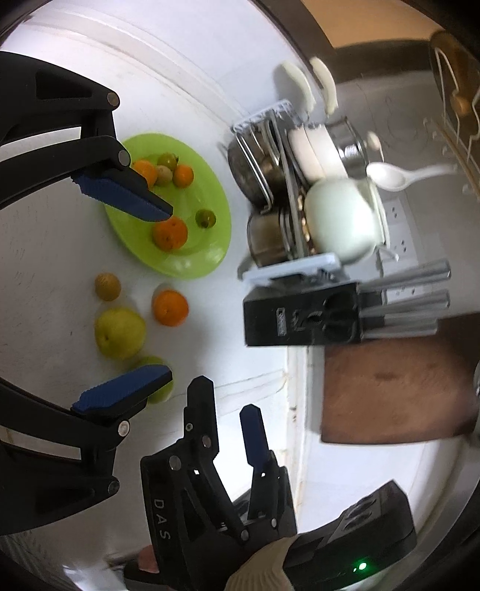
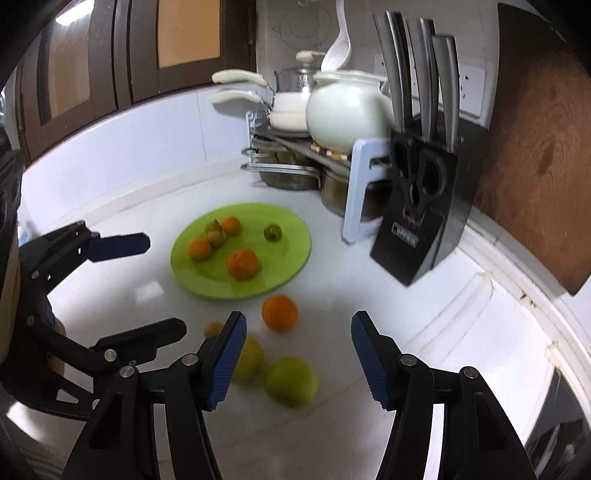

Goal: Organize fruits
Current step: 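Withdraw both tools from the plate toward the large green pears, then grasp a large yellow-green pear with the left tool while the right tool grasps a green apple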

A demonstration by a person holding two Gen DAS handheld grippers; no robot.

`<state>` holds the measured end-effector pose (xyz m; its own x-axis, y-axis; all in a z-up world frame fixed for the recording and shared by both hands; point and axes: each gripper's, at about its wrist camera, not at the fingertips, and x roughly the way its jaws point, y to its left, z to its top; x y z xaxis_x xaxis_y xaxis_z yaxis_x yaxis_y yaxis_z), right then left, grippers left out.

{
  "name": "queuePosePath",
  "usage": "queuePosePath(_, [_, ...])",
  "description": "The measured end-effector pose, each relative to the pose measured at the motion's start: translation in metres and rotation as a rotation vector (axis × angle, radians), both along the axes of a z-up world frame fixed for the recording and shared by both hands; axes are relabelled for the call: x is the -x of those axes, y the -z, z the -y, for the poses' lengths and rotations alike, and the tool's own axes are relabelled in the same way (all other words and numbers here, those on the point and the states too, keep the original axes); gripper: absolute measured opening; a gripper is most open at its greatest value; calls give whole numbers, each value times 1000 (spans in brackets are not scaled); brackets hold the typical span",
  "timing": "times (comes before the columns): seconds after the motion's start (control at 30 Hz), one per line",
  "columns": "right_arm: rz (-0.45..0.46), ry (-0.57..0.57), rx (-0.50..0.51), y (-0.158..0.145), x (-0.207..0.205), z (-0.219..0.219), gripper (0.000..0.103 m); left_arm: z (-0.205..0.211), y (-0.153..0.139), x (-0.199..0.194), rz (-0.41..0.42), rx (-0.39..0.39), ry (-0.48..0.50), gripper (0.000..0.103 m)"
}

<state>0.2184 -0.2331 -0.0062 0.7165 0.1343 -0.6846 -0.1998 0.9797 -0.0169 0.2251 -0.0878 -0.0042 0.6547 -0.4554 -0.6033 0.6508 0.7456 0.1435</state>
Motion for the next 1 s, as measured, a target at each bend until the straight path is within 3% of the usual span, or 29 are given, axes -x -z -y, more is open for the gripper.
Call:
queuePosePath(0.67, [-254,-85,75,70,-9,-5,60,28,59,-9,-64,-200,250,80])
queuePosePath(1.0, [-306,-129,92,89,-21,-9,60,36,75,-21,-99,-218,280,79])
